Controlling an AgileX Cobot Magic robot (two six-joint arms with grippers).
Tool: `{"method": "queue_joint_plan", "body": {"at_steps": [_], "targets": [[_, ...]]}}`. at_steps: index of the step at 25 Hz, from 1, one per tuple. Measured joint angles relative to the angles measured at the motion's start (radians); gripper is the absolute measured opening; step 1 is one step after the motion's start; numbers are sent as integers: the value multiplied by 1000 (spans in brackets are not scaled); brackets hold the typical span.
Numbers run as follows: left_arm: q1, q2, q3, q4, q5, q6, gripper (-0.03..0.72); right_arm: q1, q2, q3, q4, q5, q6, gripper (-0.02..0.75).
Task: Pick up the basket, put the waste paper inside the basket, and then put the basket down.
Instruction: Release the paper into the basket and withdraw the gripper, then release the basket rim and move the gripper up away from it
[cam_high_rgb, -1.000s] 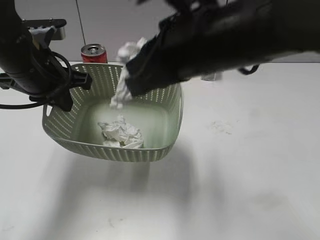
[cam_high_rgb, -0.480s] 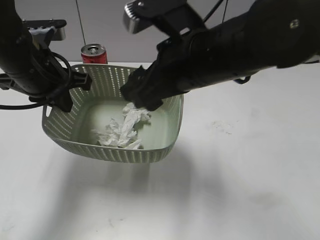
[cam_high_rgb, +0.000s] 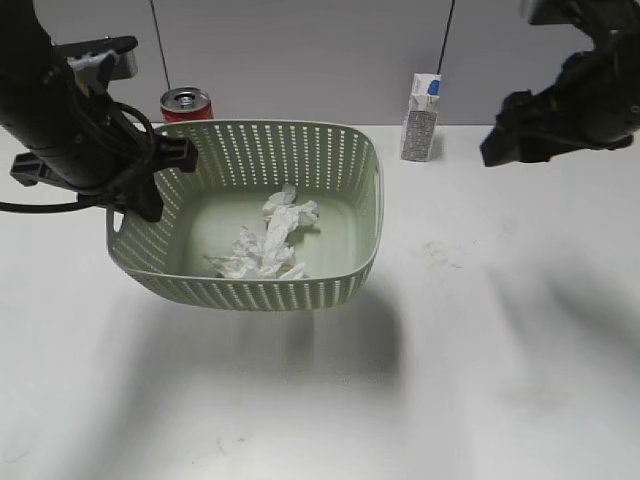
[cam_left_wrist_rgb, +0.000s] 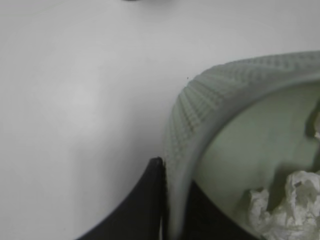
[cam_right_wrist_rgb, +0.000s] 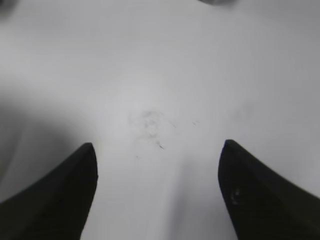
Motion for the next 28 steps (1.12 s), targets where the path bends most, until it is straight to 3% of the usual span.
{"method": "queue_joint_plan", "body": {"at_steps": [5,14,17,23,28], "targets": [[0,87,-60,-12,36,0,8,-121,0,0,-7,123,-4,566],[0,346,-325,-39,110,0,27,-138,0,0,-75,250,-6,563],[0,388,-341,-51,108,0,140,-138,0,0,-76,255,-6,563],[0,396,-364,-53,131,0,594,-138,-1,0,-77,255,-6,563],[0,371,-402,6,242,8,664,-138,-13,0,-100,309,-5,563]]}}
